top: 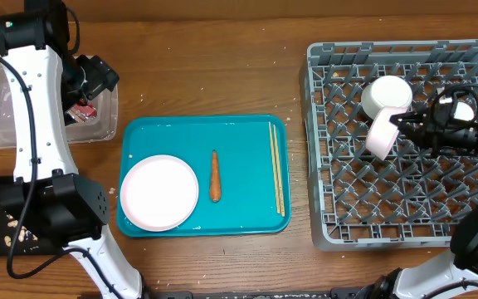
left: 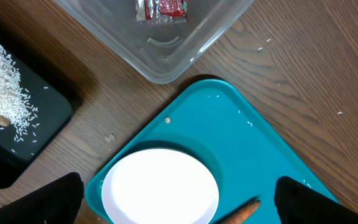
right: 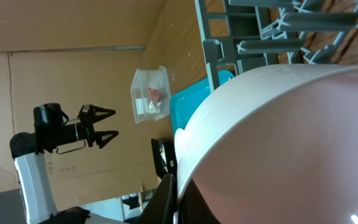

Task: Sort waste into correct bins and load items into the dishwasher
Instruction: 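Lower the bowl upside down into the rack and open the right gripper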

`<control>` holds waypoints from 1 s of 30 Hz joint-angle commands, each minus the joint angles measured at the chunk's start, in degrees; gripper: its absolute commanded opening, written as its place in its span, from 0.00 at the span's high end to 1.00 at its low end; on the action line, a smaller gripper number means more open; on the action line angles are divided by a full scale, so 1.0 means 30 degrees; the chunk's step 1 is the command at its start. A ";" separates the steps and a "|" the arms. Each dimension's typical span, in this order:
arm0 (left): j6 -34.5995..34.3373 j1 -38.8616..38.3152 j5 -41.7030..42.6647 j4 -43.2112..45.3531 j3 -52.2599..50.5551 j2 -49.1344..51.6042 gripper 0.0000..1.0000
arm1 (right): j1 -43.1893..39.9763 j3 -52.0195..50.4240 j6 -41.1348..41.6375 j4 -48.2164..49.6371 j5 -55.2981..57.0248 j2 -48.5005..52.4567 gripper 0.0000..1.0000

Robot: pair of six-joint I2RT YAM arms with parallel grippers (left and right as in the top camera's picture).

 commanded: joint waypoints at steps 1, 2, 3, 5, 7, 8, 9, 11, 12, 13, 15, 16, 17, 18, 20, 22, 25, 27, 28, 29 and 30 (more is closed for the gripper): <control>-0.0175 -0.0029 -0.0248 0.0029 0.0423 -0.0189 0.00 | 0.0131 -0.0364 -0.0204 0.0117 -0.0481 -0.0102 0.96; -0.0175 -0.0029 -0.0248 0.0029 0.0423 -0.0189 0.00 | 0.0131 -0.0364 -0.0204 0.0124 -0.0845 -0.0102 0.96; -0.0175 -0.0029 -0.0248 0.0029 0.0423 -0.0189 0.00 | 0.0131 -0.0364 -0.0197 0.0117 -0.1005 -0.0102 0.96; -0.0175 -0.0029 -0.0248 0.0029 0.0423 -0.0189 0.00 | 0.0131 -0.0364 -0.0204 0.0124 -0.1115 -0.0102 0.96; -0.0175 -0.0029 -0.0248 0.0029 0.0423 -0.0189 0.00 | 0.0131 -0.0364 -0.0211 0.0138 -0.0969 -0.0102 0.96; -0.0175 -0.0029 -0.0248 0.0029 0.0423 -0.0189 0.00 | 0.0131 -0.0364 -0.0211 0.0131 -0.0911 -0.0102 0.96; -0.0175 -0.0029 -0.0248 0.0029 0.0423 -0.0189 0.00 | 0.0131 -0.0364 -0.0211 0.0131 -0.0911 -0.0102 0.96; -0.0175 -0.0029 -0.0248 0.0029 0.0423 -0.0189 0.00 | 0.0175 -0.0364 -0.0211 0.0146 -0.0998 -0.0102 0.96; -0.0175 -0.0029 -0.0248 0.0029 0.0423 -0.0189 0.00 | 0.0233 -0.0364 -0.0211 0.0211 -0.0984 -0.0102 0.96; -0.0175 -0.0029 -0.0248 0.0029 0.0423 -0.0189 0.00 | 0.0313 -0.0364 -0.0204 0.0270 -0.0984 -0.0102 0.96; -0.0175 -0.0029 -0.0248 0.0029 0.0423 -0.0189 0.00 | 0.0532 -0.0364 -0.0197 0.0415 -0.0984 -0.0102 0.96; -0.0175 -0.0029 -0.0248 0.0029 0.0423 -0.0189 0.00 | 0.0663 -0.0364 -0.0204 0.0466 -0.0969 -0.0102 0.96; -0.0175 -0.0029 -0.0248 0.0029 0.0423 -0.0189 0.00 | 0.0816 -0.0364 -0.0197 0.0510 -0.0918 -0.0102 0.96; -0.0175 -0.0029 -0.0248 0.0029 0.0423 -0.0189 0.00 | 0.1035 -0.0364 -0.0189 0.0670 -0.0911 -0.0102 0.96; -0.0175 -0.0029 -0.0248 0.0029 0.0423 -0.0189 0.00 | 0.1355 -0.0364 0.0058 0.1005 -0.0801 -0.0102 0.96; -0.0175 -0.0029 -0.0248 0.0029 0.0423 -0.0189 0.00 | 0.1450 -0.0364 0.0918 0.1545 0.0124 -0.0102 0.96; -0.0175 -0.0029 -0.0248 0.0029 0.0423 -0.0189 0.00 | 0.1268 -0.0364 0.2834 0.2244 0.2018 -0.0102 0.96; -0.0175 -0.0029 -0.0248 0.0029 0.0423 -0.0189 0.00 | 0.0925 -0.0364 0.2973 0.2229 0.2280 -0.0102 0.96; -0.0175 -0.0029 -0.0248 0.0029 0.0423 -0.0189 0.00 | 0.0750 -0.0364 0.2973 0.2127 0.2295 -0.0102 0.96; -0.0175 -0.0029 -0.0248 0.0029 0.0423 -0.0189 0.00 | 0.0583 -0.0364 0.2973 0.2025 0.2310 -0.0102 0.96; -0.0175 -0.0029 -0.0248 0.0029 0.0423 -0.0189 0.00 | 0.0408 -0.0364 0.2973 0.1894 0.2331 -0.0102 0.96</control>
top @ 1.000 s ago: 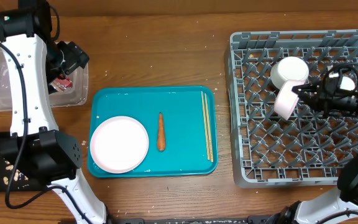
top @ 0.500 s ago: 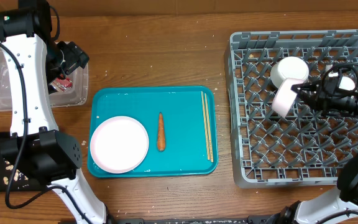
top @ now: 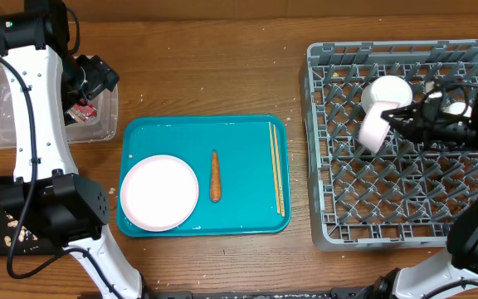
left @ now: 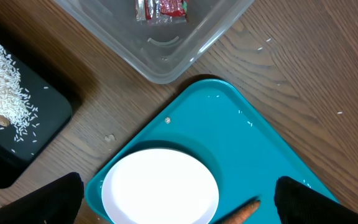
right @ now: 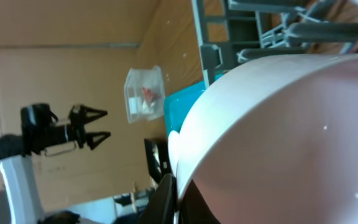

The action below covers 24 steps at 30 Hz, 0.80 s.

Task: Sort waste into correct bins and load items into the dishwasher
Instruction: 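Lower the bowl upside down into the rack and open the right gripper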

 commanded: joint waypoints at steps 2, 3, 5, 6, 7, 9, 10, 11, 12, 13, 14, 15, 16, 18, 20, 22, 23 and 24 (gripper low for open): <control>-0.0175 -0.0029 -0.0248 0.0029 0.0423 -0.0189 0.00 | -0.0772 -0.0153 0.0758 -0.0568 0.1974 -0.0102 0.96; -0.0175 -0.0029 -0.0248 0.0029 0.0423 -0.0189 0.00 | -0.0882 -0.0124 0.0758 -0.0838 0.2426 -0.0102 0.95; -0.0175 -0.0029 -0.0248 0.0029 0.0423 -0.0189 0.00 | -0.1027 0.0146 0.0765 -0.1676 0.4007 -0.0102 0.93; -0.0175 -0.0029 -0.0248 0.0029 0.0423 -0.0189 0.00 | -0.1071 0.0386 0.0860 -0.2120 0.4911 -0.0109 0.93; -0.0175 -0.0029 -0.0248 0.0029 0.0423 -0.0189 0.00 | -0.1129 0.0663 0.1056 -0.2492 0.5588 -0.0117 0.93; -0.0175 -0.0029 -0.0248 0.0029 0.0423 -0.0189 0.00 | -0.1188 0.1392 0.1829 -0.3002 0.6994 -0.0146 0.93; -0.0175 -0.0029 -0.0248 0.0029 0.0423 -0.0189 0.00 | -0.1188 0.1690 0.2302 -0.3060 0.7555 -0.0204 0.93; -0.0175 -0.0029 -0.0248 0.0029 0.0423 -0.0189 0.00 | -0.1188 0.2098 0.3293 -0.3038 0.8502 -0.0321 0.93; -0.0175 -0.0029 -0.0248 0.0029 0.0423 -0.0189 0.00 | -0.1188 0.2448 0.4306 -0.3002 0.9471 -0.0444 0.91; -0.0175 -0.0029 -0.0248 0.0029 0.0423 -0.0189 0.00 | -0.1188 0.2812 0.5319 -0.3002 1.0615 -0.0590 0.89; -0.0175 -0.0029 -0.0248 0.0029 0.0423 -0.0189 0.00 | -0.1188 0.3235 0.6360 -0.3060 1.2101 -0.0758 0.87; -0.0175 -0.0029 -0.0248 0.0029 0.0423 -0.0189 0.00 | -0.1188 0.3555 0.7300 -0.3147 1.3449 -0.0933 0.83; -0.0175 -0.0029 -0.0248 0.0029 0.0423 -0.0189 0.00 | -0.1188 0.3876 0.8349 -0.3293 1.4972 -0.1151 0.80; -0.0175 -0.0029 -0.0248 0.0029 0.0423 -0.0189 0.00 | -0.1188 0.4379 0.9770 -0.3701 1.7282 -0.1501 0.70; -0.0175 -0.0029 -0.0248 0.0029 0.0423 -0.0189 0.00 | -0.1188 0.4794 1.0994 -0.4211 1.9176 -0.1894 0.43; -0.0175 -0.0029 -0.0248 0.0029 0.0423 -0.0189 0.00 | -0.1188 0.4983 1.1336 -0.4495 1.9649 -0.2208 0.19; -0.0175 -0.0029 -0.0248 0.0029 0.0423 -0.0189 0.00 | -0.1180 0.5042 1.1336 -0.4597 1.9613 -0.2375 0.15; -0.0175 -0.0029 -0.0248 0.0029 0.0423 -0.0189 0.00 | -0.1180 0.5115 1.1336 -0.4721 1.9613 -0.2535 0.12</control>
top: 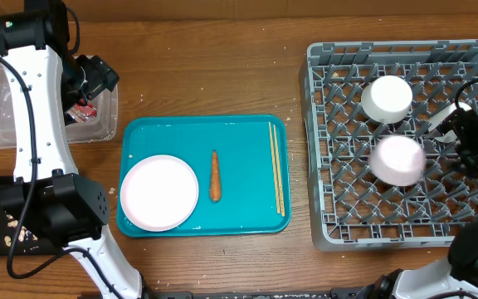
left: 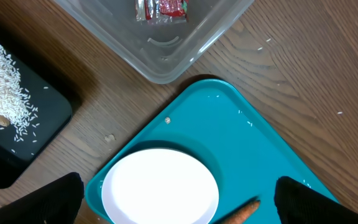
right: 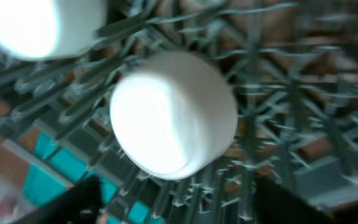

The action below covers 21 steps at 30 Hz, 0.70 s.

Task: Sort waste into correct bins and load items into the dishwasher
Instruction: 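Lower the bowl upside down into the rack and open the right gripper, then move the right gripper to the tray and grasp one wooden chopstick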

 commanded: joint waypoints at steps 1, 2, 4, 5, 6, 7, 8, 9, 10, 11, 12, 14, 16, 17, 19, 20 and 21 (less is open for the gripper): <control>-0.0175 -0.0029 -0.0248 0.0029 0.0423 -0.0189 0.00 | -0.0044 0.0801 0.1647 -0.0255 0.2739 -0.1195 0.11; -0.0175 -0.0029 -0.0248 0.0029 0.0423 -0.0189 0.00 | 0.0044 0.0867 0.1617 -0.0415 0.2739 -0.1413 0.11; -0.0175 -0.0029 -0.0248 0.0029 0.0423 -0.0189 0.00 | 0.0335 0.0947 0.1158 -0.0656 0.2586 -0.1829 0.08; -0.0175 -0.0029 -0.0248 0.0029 0.0423 -0.0189 0.00 | 0.0648 0.1035 0.0386 -0.0816 0.2062 -0.2084 0.08; -0.0175 -0.0029 -0.0248 0.0029 0.0423 -0.0189 0.00 | 0.0889 0.1093 -0.0117 -0.0896 0.1617 -0.2244 0.07; -0.0175 -0.0029 -0.0248 0.0029 0.0423 -0.0189 0.00 | 0.1275 0.1137 -0.0554 -0.0954 0.0991 -0.2463 0.08; -0.0175 -0.0036 -0.0248 0.0029 0.0423 -0.0189 0.00 | 0.1676 0.1137 -0.0699 -0.0954 0.0488 -0.2659 0.07; -0.0175 -0.0036 -0.0248 0.0029 0.0423 -0.0189 0.00 | 0.2127 0.1137 -0.0911 -0.0940 0.0007 -0.2805 0.07; -0.0175 -0.0036 -0.0248 0.0029 0.0423 -0.0189 0.00 | 0.2652 0.1137 -0.1275 -0.0903 -0.0510 -0.2936 0.07; -0.0175 -0.0036 -0.0248 0.0029 0.0423 -0.0189 0.00 | 0.3381 0.1137 -0.1843 -0.0845 -0.1078 -0.3016 0.07; -0.0175 -0.0029 -0.0248 0.0022 0.0423 -0.0189 0.00 | 0.4073 0.1137 -0.2324 -0.0794 -0.1464 -0.3031 0.07; -0.0175 -0.0044 -0.0248 0.0029 0.0423 -0.0189 0.00 | 0.5661 0.1129 -0.2973 -0.0590 -0.1770 -0.3016 0.07; -0.0175 -0.0080 -0.0248 0.0051 0.0423 -0.0182 0.00 | 0.7650 0.1129 -0.3111 0.0029 -0.1603 -0.3016 0.07; -0.0175 -0.0080 -0.0248 0.0044 0.0423 -0.0182 0.00 | 0.8619 0.1129 -0.3118 0.0430 -0.1508 -0.3016 0.07; -0.0175 -0.0044 -0.0248 0.0036 0.0423 -0.0182 0.00 | 1.0695 0.1115 -0.3016 0.1435 -0.1217 -0.3009 0.09; -0.0175 -0.0051 -0.0248 0.0036 0.0423 -0.0182 0.00 | 1.1621 0.1093 -0.2958 0.1945 -0.1042 -0.2994 0.11; -0.0175 -0.0044 -0.0248 0.0044 0.0423 -0.0182 0.00 | 1.2502 0.1093 -0.2936 0.2433 -0.0874 -0.2987 0.12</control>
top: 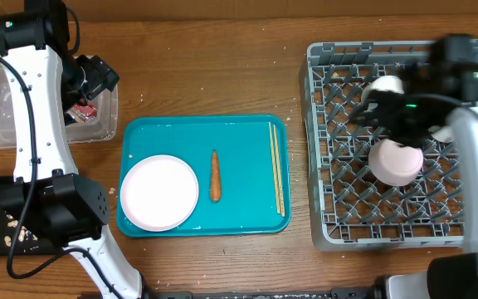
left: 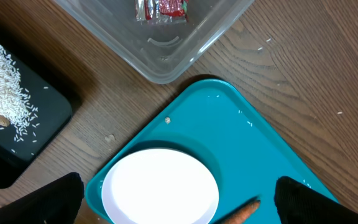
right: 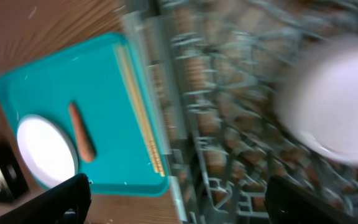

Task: Sort waste into correct bins and load items into the dishwasher
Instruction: 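Move the right gripper to the tray and grasp one wooden chopstick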

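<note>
On the teal tray (top: 239, 141) lie a white plate (top: 158, 193), a carrot (top: 215, 175) and a pair of chopsticks (top: 277, 169). The grey dish rack (top: 312, 124) holds two white bowls: one (top: 396, 162) upside down mid-rack, one (top: 386, 86) further back, partly hidden by my right arm. My right gripper (top: 372, 112) hovers open over the rack's left part; its blurred wrist view shows the plate (right: 45, 152), carrot (right: 81, 132), chopsticks (right: 140, 112) and a bowl (right: 337, 99). My left gripper (top: 98, 79) hangs open and empty beside the clear bin.
A clear plastic bin (left: 160, 37) at the far left holds a red wrapper (left: 160, 9). A black tray (left: 11, 106) with scattered rice sits at the near left. Bare wooden tabletop separates the teal tray from the rack.
My right gripper was at the rack's right edge, open, facing the upturned bowl. It is now over the rack's left part, with its camera turned toward the teal tray. The left arm is unmoved.
My right gripper was shut on a white bowl, holding it on its side over the rack, then a little further back-left. Then the bowl rested upside down in the rack, the gripper open at the right. Now the gripper is over the rack's left part.
</note>
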`<control>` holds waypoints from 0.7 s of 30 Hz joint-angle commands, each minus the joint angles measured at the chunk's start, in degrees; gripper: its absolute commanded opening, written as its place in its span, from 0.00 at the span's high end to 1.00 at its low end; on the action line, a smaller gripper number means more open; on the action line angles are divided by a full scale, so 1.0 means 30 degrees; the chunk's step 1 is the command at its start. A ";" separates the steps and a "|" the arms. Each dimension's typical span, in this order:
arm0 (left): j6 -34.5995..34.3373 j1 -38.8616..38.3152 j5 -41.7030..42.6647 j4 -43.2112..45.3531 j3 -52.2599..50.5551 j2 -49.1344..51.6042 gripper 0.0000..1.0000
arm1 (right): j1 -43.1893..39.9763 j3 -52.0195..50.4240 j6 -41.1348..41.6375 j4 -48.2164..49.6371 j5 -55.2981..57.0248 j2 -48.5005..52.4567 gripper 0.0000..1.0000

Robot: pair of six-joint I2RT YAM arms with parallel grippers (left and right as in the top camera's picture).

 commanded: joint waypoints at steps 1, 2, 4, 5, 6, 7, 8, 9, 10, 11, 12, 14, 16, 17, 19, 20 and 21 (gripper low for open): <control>-0.0175 -0.0044 -0.0248 0.0036 0.0430 -0.0182 0.00 | 0.2747 0.0401 0.0000 0.1151 0.0510 -0.0321 0.13; -0.0175 -0.0044 -0.0248 0.0036 0.0430 -0.0182 0.00 | 0.3672 0.0393 0.0670 0.1756 0.1333 -0.0226 0.13; -0.0175 -0.0044 -0.0248 0.0044 0.0430 -0.0182 0.00 | 0.5005 0.0393 0.1588 0.2637 0.2856 0.0066 0.14; -0.0175 -0.0044 -0.0248 0.0044 0.0430 -0.0182 0.00 | 0.5668 0.0393 0.1792 0.3060 0.3570 0.0306 0.14; -0.0175 -0.0044 -0.0248 0.0044 0.0430 -0.0182 0.00 | 0.6331 0.0393 0.1778 0.3468 0.4036 0.0648 0.14; -0.0175 -0.0044 -0.0248 0.0036 0.0430 -0.0182 0.00 | 0.6834 0.0393 0.1778 0.3759 0.4226 0.0976 0.14; -0.0175 -0.0044 -0.0248 0.0044 0.0430 -0.0182 0.00 | 0.7249 0.0393 0.1778 0.4029 0.4204 0.1341 0.14; -0.0175 -0.0044 -0.0248 0.0036 0.0430 -0.0182 0.00 | 0.7621 0.0393 0.1785 0.4262 0.4182 0.1749 0.14; -0.0175 -0.0044 -0.0248 0.0036 0.0430 -0.0182 0.00 | 0.8014 0.0393 0.1785 0.4452 0.4197 0.2244 0.14; -0.0175 -0.0044 -0.0248 0.0044 0.0430 -0.0182 0.00 | 0.8276 0.0393 0.1785 0.4575 0.4189 0.2725 0.14; -0.0175 -0.0044 -0.0248 0.0044 0.0430 -0.0182 0.00 | 0.8510 0.0393 0.1800 0.4656 0.4189 0.3198 0.15; -0.0175 -0.0044 -0.0248 0.0036 0.0430 -0.0182 0.00 | 0.8976 0.0393 0.2084 0.4852 0.4189 0.4379 0.19; -0.0175 -0.0044 -0.0248 0.0044 0.0430 -0.0182 0.00 | 0.9362 0.0393 0.2084 0.4940 0.4051 0.5355 0.19; -0.0175 -0.0044 -0.0248 0.0044 0.0430 -0.0182 0.00 | 0.9544 0.0393 0.2091 0.4983 0.4036 0.5829 0.19; -0.0175 -0.0044 -0.0248 0.0036 0.0430 -0.0182 0.00 | 0.9879 0.0393 0.2084 0.5056 0.4044 0.6739 0.19; -0.0175 -0.0044 -0.0248 0.0044 0.0430 -0.0182 0.00 | 1.0010 0.0393 0.2084 0.5129 0.4044 0.7133 0.19; -0.0175 -0.0044 -0.0248 0.0044 0.0430 -0.0182 0.00 | 1.0120 0.0393 0.2084 0.5224 0.4044 0.7512 0.19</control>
